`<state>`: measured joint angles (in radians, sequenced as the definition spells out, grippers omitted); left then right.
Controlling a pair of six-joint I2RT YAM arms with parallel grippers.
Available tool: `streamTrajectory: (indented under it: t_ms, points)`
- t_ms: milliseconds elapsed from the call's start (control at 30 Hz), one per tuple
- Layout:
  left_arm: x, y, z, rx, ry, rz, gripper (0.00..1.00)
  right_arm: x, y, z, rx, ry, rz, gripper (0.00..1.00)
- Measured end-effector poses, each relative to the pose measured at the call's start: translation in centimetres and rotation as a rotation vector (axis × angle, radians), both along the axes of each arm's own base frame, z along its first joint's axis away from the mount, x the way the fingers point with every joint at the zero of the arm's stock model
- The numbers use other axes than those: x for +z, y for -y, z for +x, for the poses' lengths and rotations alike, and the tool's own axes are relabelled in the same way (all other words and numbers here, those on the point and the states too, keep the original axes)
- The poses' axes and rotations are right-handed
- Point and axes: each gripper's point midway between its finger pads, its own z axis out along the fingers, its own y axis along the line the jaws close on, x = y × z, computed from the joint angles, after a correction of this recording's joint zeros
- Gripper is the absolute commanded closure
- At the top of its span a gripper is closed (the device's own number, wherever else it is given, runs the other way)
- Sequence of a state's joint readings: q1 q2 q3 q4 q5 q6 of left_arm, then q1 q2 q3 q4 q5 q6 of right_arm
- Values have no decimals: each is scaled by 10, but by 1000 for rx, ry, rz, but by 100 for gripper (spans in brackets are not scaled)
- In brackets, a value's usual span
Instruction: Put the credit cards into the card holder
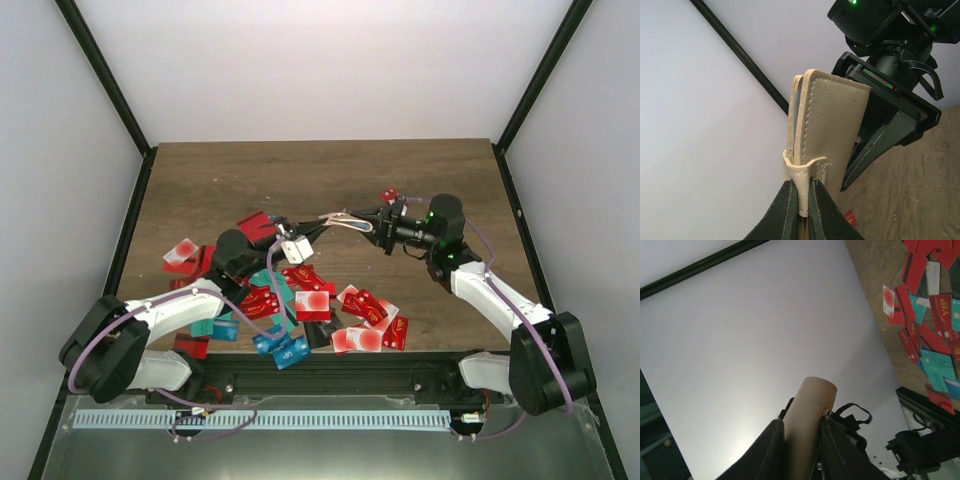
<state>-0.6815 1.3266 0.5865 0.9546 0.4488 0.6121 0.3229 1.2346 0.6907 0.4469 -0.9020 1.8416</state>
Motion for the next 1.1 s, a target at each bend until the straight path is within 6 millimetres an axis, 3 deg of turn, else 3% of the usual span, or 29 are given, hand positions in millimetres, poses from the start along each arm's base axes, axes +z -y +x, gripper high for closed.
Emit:
streamTrajectory:
  t_ms: [100, 267, 367, 500, 567, 700, 733, 933, 1100]
  points:
    - [0, 1, 0, 11, 15, 4, 96, 3, -1, -2, 15, 11, 6, 62]
    - [-6, 2, 2, 29, 24, 22, 96, 8, -4, -10, 64, 40, 17, 61]
    - [-9, 3, 4, 40, 27, 27, 96, 9, -5, -12, 78, 44, 20, 69]
    - [-9, 4, 6, 50, 42, 25, 95, 11, -5, -13, 84, 56, 22, 90]
    - [-9, 4, 6, 51, 48, 25, 84, 12, -5, -13, 84, 59, 24, 98]
    - [-13, 5, 4, 53, 32, 29, 33, 13, -6, -13, 93, 86, 26, 99]
    - [-15, 5, 3, 55, 24, 34, 25, 13, -7, -15, 103, 99, 25, 99]
    - [-16, -6, -12, 64, -89, 32, 0, 5, -16, -9, 159, 220, -37, 99]
    - [6, -29, -20, 114, -233, -65, 0, 8, -19, 7, 157, 462, -142, 99]
